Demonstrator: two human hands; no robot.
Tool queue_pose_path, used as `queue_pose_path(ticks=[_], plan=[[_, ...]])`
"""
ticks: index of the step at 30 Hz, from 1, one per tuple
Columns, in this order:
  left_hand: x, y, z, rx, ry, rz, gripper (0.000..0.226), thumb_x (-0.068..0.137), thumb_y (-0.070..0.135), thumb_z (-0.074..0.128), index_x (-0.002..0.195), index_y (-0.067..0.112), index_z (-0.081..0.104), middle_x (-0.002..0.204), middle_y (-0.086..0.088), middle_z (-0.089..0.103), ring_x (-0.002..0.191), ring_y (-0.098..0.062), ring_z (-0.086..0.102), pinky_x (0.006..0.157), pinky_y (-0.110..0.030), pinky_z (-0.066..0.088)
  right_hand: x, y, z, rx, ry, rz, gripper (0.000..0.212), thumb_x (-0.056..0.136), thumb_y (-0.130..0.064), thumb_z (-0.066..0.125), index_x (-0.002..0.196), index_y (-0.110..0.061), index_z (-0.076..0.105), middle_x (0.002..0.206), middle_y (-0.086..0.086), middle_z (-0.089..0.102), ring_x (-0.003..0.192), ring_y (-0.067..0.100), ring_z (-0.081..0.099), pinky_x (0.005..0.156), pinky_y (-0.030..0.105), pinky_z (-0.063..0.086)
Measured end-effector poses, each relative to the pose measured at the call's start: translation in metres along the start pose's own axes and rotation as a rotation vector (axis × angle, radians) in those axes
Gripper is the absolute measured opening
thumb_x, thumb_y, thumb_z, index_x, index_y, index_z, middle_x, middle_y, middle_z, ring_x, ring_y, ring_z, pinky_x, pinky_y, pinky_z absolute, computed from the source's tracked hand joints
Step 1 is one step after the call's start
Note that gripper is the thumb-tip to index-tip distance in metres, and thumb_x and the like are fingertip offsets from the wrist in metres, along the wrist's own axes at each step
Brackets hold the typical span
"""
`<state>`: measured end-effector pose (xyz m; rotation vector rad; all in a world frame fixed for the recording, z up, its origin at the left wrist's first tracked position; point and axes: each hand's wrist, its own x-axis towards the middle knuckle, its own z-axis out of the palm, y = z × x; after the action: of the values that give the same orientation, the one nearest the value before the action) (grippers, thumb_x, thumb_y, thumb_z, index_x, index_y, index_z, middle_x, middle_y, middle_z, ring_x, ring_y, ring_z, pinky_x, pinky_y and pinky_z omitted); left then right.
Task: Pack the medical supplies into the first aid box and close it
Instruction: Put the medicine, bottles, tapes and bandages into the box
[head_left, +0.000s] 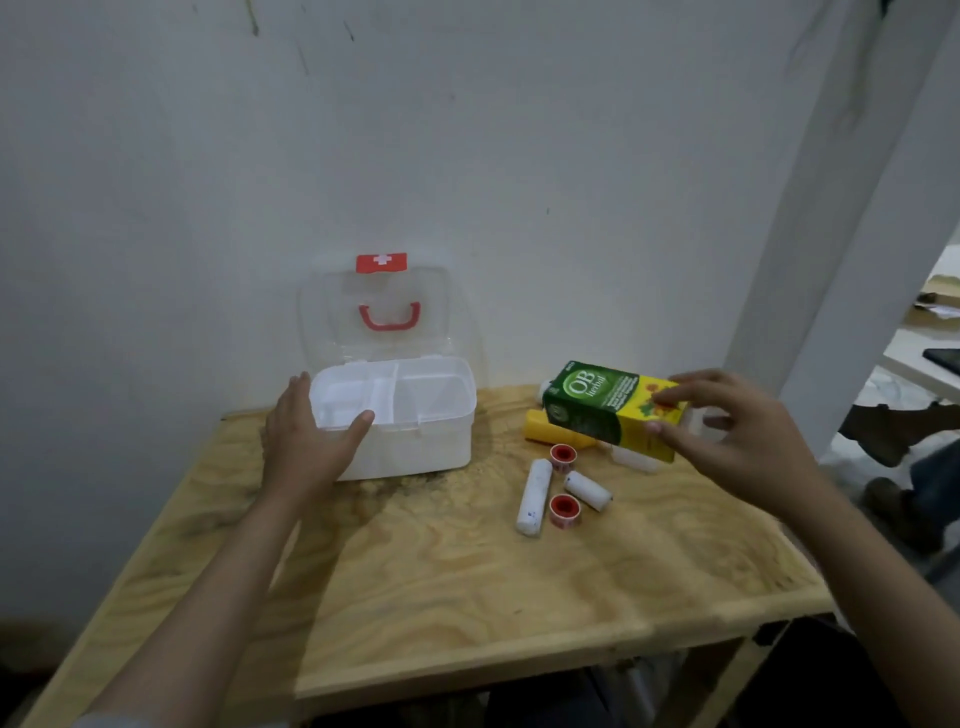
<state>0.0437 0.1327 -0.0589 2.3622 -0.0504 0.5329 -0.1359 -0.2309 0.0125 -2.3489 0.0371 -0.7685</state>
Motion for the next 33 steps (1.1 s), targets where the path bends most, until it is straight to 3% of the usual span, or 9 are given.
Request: queue_pose_path(ticks=[6, 13, 20, 25, 29, 33], plan=[[0.013, -0.006, -0.004, 0.132, -0.119, 0.026, 0.098, 0.076, 0.071, 0.051, 0.15, 0.018, 0.017, 0.16, -0.001, 0.016, 0.145, -0.025, 0.019, 0.116, -0.053, 0.017, 0.054, -0.051, 0.051, 0.049, -0.071, -0.128, 0.023, 0.073, -0.029, 0.075, 0.095, -0.022, 0.07, 0.108, 0.004, 0.062, 0.099, 0.016, 0.058, 0.079, 0.034, 0.053], [0.011, -0.01, 0.002, 0.057, -0.129, 0.036, 0.088, 0.082, 0.06, 0.056, 0.15, 0.017, 0.022, 0.159, -0.001, 0.02, 0.146, -0.02, 0.018, 0.117, -0.046, 0.02, 0.111, -0.082, 0.132, -0.185, -0.264, -0.17, 0.027, 0.072, -0.033, 0.066, 0.096, -0.02, 0.07, 0.105, 0.009, 0.06, 0.103, 0.028, 0.052, 0.08, 0.041, 0.051], [0.009, -0.011, 0.003, 0.004, -0.132, 0.003, 0.091, 0.077, 0.063, 0.06, 0.15, 0.023, 0.022, 0.159, 0.002, 0.021, 0.144, -0.022, 0.022, 0.113, -0.046, 0.029, 0.135, -0.093, 0.19, -0.241, -0.48, -0.132, 0.027, 0.073, -0.023, 0.07, 0.097, -0.009, 0.071, 0.103, 0.01, 0.065, 0.091, 0.024, 0.059, 0.074, 0.036, 0.054], [0.01, -0.013, 0.006, -0.016, -0.123, -0.02, 0.094, 0.073, 0.066, 0.062, 0.149, 0.029, 0.02, 0.159, 0.005, 0.021, 0.142, -0.021, 0.026, 0.107, -0.047, 0.035, 0.141, -0.087, 0.226, -0.224, -0.606, -0.068, 0.031, 0.071, -0.025, 0.078, 0.096, -0.009, 0.07, 0.104, 0.008, 0.063, 0.087, 0.018, 0.054, 0.07, 0.027, 0.043], [0.011, -0.016, 0.007, -0.023, -0.117, 0.0, 0.093, 0.074, 0.065, 0.061, 0.148, 0.029, 0.02, 0.158, 0.004, 0.022, 0.142, -0.021, 0.026, 0.107, -0.046, 0.035, 0.139, -0.082, 0.245, -0.354, -0.592, -0.086, 0.02, 0.071, -0.014, 0.074, 0.088, -0.005, 0.069, 0.096, 0.011, 0.067, 0.089, 0.023, 0.061, 0.068, 0.029, 0.047], [0.01, -0.019, 0.007, -0.031, -0.118, 0.017, 0.091, 0.075, 0.065, 0.06, 0.148, 0.029, 0.02, 0.158, 0.004, 0.021, 0.142, -0.021, 0.026, 0.107, -0.047, 0.036, 0.139, -0.08, 0.253, -0.409, -0.613, -0.101, 0.014, 0.074, -0.016, 0.071, 0.086, -0.007, 0.07, 0.094, 0.01, 0.07, 0.086, 0.023, 0.063, 0.071, 0.031, 0.049]])
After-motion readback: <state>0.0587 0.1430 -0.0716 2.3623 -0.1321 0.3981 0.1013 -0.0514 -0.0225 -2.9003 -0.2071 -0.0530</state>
